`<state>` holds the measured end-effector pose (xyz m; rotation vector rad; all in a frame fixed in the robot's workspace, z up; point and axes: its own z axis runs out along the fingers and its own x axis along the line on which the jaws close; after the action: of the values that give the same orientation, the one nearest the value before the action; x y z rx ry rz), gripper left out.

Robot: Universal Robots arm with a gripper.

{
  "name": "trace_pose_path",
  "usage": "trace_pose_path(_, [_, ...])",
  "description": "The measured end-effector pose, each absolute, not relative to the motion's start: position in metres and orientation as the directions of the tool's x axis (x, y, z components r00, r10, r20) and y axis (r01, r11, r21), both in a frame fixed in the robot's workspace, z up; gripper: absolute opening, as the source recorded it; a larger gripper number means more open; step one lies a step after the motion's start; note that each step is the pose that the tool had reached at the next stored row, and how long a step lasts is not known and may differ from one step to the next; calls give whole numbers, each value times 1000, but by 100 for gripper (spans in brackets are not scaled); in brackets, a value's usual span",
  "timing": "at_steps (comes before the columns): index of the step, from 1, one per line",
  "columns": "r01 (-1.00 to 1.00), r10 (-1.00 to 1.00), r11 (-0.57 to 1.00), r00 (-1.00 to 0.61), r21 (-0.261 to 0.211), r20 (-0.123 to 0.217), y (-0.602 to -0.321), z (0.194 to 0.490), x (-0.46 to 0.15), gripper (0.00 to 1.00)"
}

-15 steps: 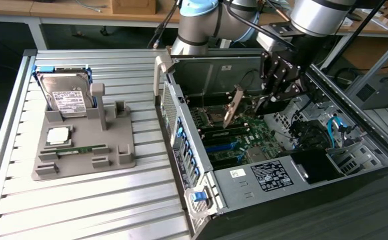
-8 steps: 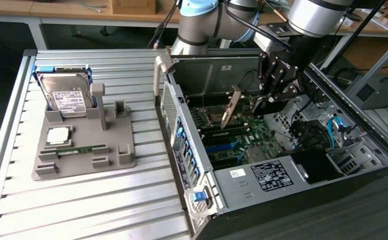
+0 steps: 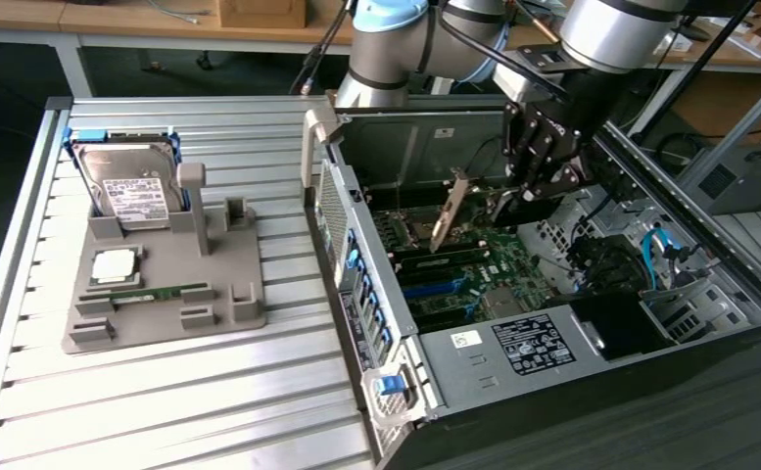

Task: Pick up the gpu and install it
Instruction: 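Insert the gpu into the slot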

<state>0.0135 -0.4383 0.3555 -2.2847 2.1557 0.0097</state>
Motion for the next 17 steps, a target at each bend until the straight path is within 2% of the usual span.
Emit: trace_pose_path(17, [-998, -998, -58, 58, 4, -5, -438, 352, 4, 27])
